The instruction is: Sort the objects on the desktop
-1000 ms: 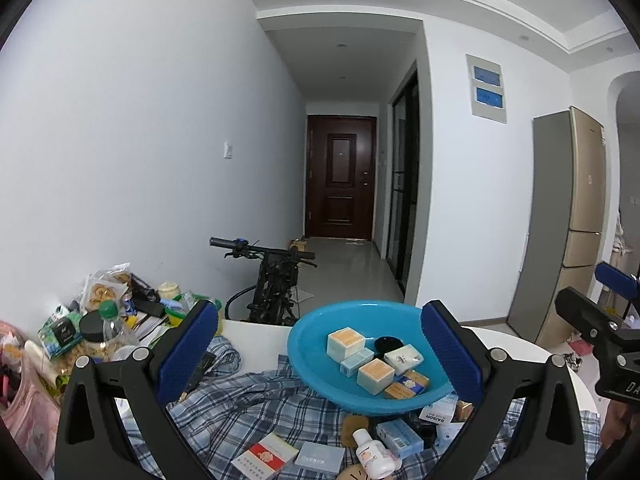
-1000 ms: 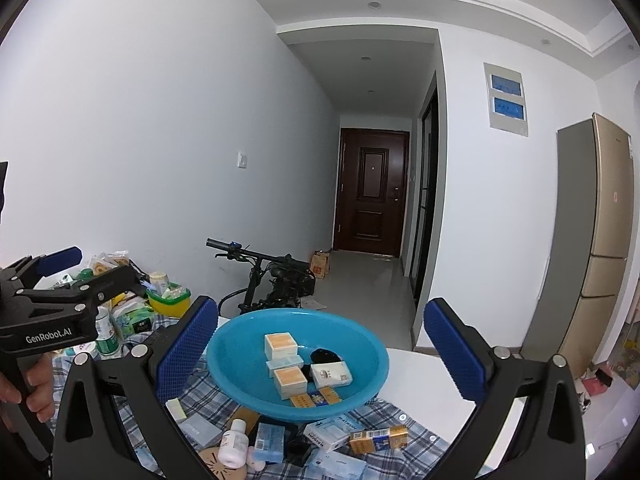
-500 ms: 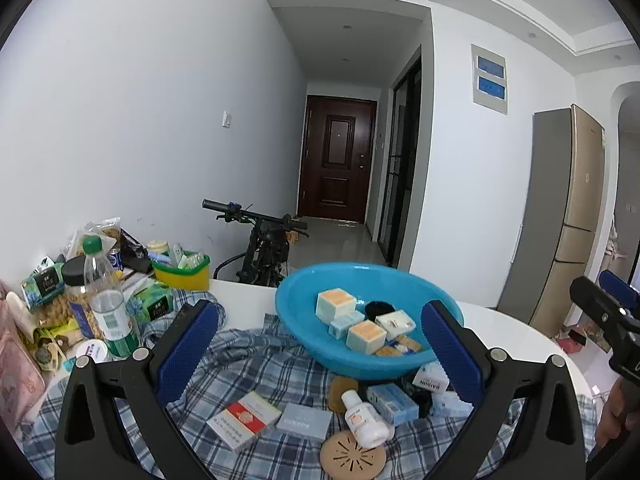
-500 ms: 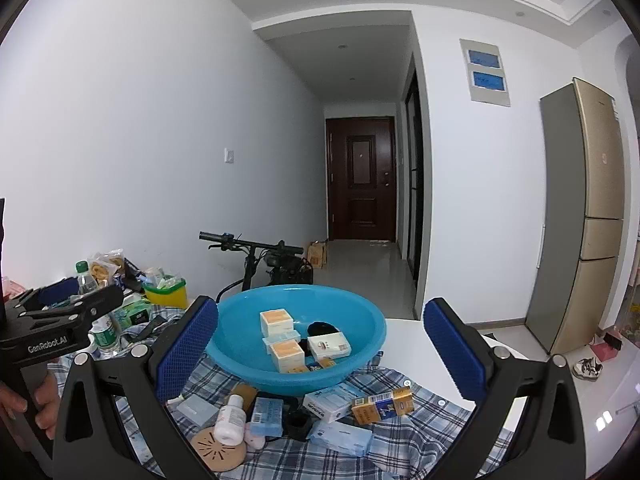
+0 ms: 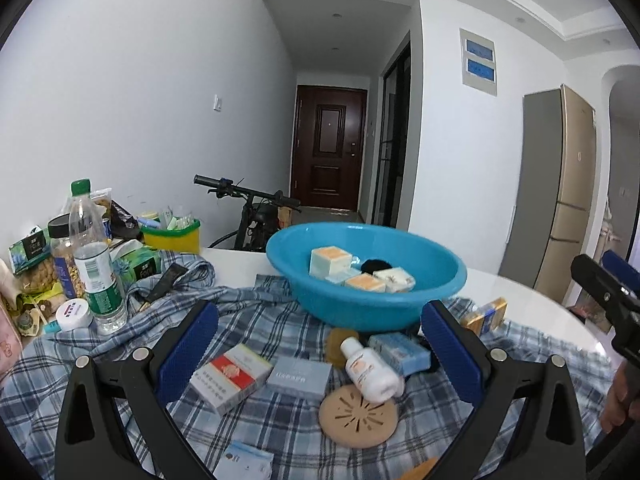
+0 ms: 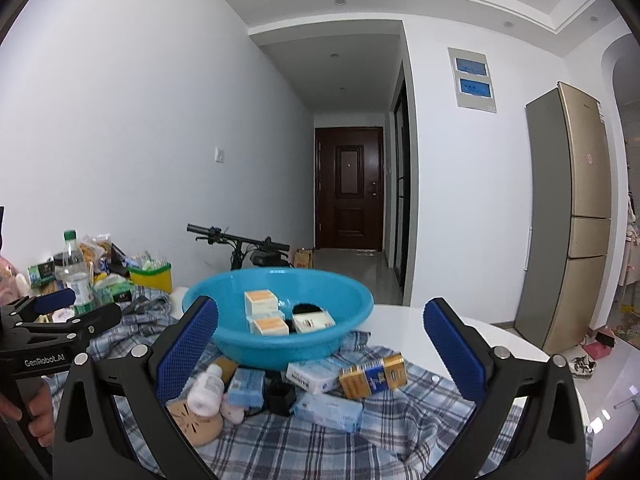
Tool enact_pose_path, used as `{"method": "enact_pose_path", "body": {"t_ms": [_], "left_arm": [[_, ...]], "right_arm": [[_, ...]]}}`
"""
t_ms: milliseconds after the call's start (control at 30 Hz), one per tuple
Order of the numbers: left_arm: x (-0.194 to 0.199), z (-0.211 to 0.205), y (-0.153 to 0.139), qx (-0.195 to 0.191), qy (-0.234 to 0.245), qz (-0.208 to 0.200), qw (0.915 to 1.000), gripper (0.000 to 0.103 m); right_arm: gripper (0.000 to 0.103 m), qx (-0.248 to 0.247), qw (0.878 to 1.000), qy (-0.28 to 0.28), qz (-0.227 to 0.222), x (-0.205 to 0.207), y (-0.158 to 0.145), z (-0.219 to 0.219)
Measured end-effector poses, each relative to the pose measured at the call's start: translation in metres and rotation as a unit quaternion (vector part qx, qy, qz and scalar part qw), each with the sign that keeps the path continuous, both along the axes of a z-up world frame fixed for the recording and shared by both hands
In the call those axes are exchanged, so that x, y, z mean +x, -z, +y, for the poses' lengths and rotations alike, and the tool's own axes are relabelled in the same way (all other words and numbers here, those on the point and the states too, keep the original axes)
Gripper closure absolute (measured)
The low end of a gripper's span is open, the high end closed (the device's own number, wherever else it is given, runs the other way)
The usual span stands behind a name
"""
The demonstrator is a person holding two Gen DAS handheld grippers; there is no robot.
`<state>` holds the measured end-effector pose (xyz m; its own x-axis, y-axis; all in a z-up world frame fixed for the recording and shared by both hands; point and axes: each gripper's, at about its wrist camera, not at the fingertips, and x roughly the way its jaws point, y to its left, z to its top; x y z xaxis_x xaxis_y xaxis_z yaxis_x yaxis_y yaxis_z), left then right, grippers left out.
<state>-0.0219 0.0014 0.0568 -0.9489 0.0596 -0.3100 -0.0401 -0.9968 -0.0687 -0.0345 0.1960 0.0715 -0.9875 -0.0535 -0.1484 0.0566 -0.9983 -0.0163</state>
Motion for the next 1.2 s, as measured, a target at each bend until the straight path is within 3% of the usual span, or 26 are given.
{"method": "enact_pose_path", "body": {"t_ms": [333,600,933,1200], "left_arm": [[0.006,0.003,0.036,-0.018,-0.018,0.000,0.9997,0.000],[0.007,-0.008,0.047,-0.003,-0.032,0.006,0.9995,0.000],[0.009,-0.005,0.057,-0.026,-0.043,0.014,0.9986,0.000],[0.008,-0.008,0.057,-0.021,-0.041,0.015,0.9988,0.000]], "right_arm": [[0.001,-0.005,1.000,0.005,-0.023,0.002,0.036,0.001],[0.001,-0.019,0.999,0.009,-0.032,0.001,0.055,0.004],[0.001,-0.014,0.999,0.007,-0.043,-0.001,0.070,0.001],[0.001,0.000,0.997,0.020,-0.073,-0.012,0.075,-0.004]]}}
